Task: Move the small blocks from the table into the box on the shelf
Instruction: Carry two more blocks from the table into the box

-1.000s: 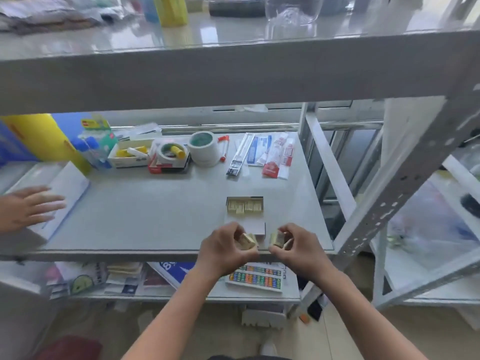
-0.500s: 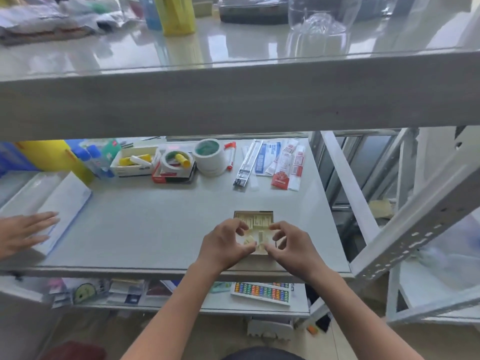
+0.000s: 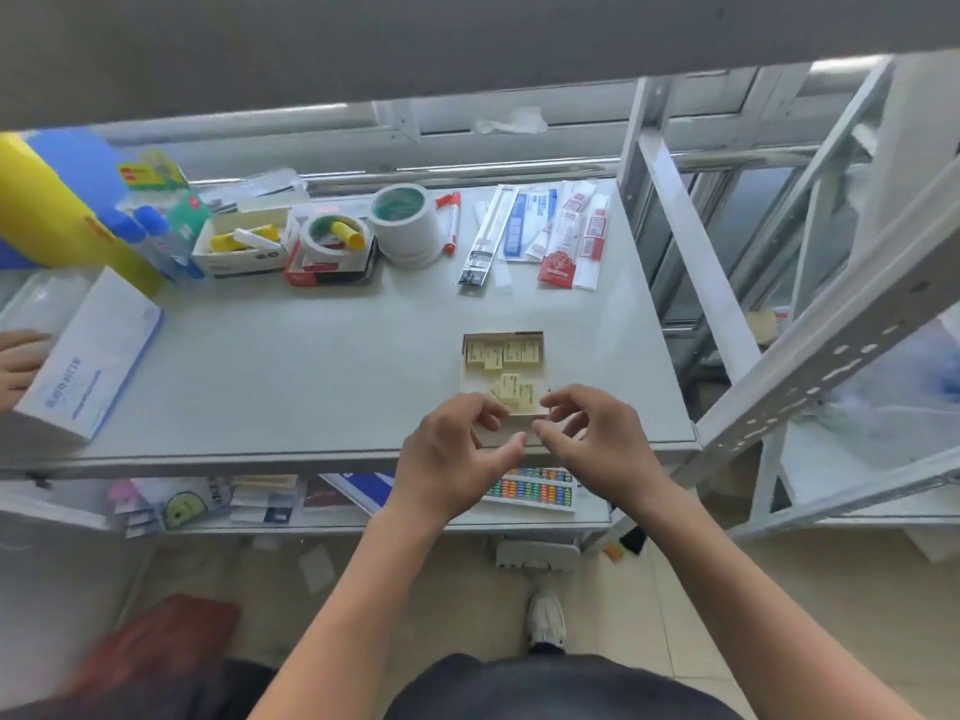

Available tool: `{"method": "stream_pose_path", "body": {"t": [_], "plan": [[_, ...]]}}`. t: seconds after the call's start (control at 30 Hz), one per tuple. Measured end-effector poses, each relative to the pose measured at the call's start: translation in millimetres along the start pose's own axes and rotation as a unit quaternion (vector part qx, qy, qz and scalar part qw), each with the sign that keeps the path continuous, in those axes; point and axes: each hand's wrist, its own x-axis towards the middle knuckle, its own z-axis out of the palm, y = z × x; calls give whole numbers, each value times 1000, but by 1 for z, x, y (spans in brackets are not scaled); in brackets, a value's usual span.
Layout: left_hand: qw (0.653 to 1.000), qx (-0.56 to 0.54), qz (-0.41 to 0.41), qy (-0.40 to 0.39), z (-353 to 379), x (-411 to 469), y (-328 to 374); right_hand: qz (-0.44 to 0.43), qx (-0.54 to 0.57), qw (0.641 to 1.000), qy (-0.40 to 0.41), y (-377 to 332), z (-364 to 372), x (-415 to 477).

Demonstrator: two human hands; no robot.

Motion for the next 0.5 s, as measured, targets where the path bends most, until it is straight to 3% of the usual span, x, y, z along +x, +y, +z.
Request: {"method": "stream_pose_path", "body": {"t": [0.3,0.5], "plan": [[994,-21,19,-102,-3,-45,-20,76,-31,995,55,-1,13,-76],[974,-113,6,-198,35,-122,-56,170,-22,983,72,1,50,-180]]}}
